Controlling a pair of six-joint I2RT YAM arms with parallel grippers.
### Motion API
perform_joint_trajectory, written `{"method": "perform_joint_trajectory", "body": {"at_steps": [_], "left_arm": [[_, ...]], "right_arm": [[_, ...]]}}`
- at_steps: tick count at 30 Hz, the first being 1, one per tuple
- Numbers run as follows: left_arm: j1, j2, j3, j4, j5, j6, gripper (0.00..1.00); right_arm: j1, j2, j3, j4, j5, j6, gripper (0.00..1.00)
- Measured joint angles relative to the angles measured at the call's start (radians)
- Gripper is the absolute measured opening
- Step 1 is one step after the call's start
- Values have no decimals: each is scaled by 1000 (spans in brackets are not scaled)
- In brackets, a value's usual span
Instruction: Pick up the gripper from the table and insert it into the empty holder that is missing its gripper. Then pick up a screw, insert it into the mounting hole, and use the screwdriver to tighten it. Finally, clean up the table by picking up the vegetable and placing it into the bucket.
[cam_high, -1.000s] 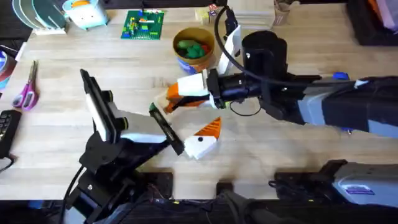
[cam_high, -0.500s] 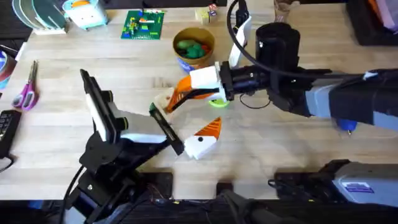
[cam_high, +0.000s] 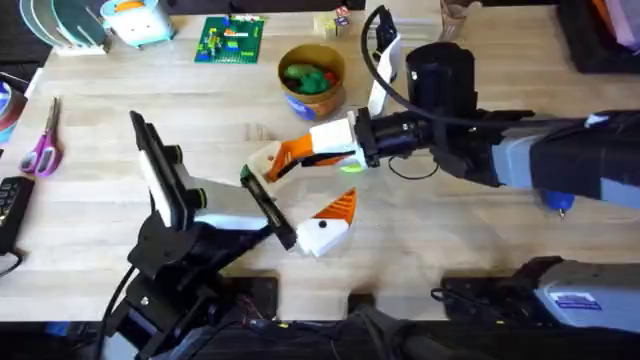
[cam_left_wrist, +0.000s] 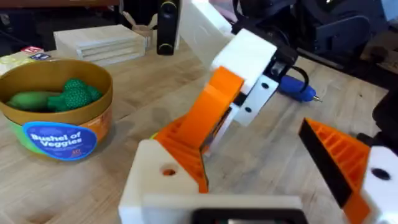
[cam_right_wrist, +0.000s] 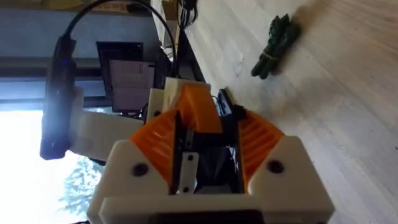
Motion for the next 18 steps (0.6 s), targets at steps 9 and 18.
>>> {"method": "perform_joint_trajectory", "body": {"at_steps": [9, 18], "left_arm": [[0, 1, 0, 0, -1, -3, 992], [0, 1, 0, 2, -6, 2, 993]], "right_arm": [[-1, 0, 6, 15, -18, 12, 21], [0, 0, 6, 43, -17, 72, 11]]}}
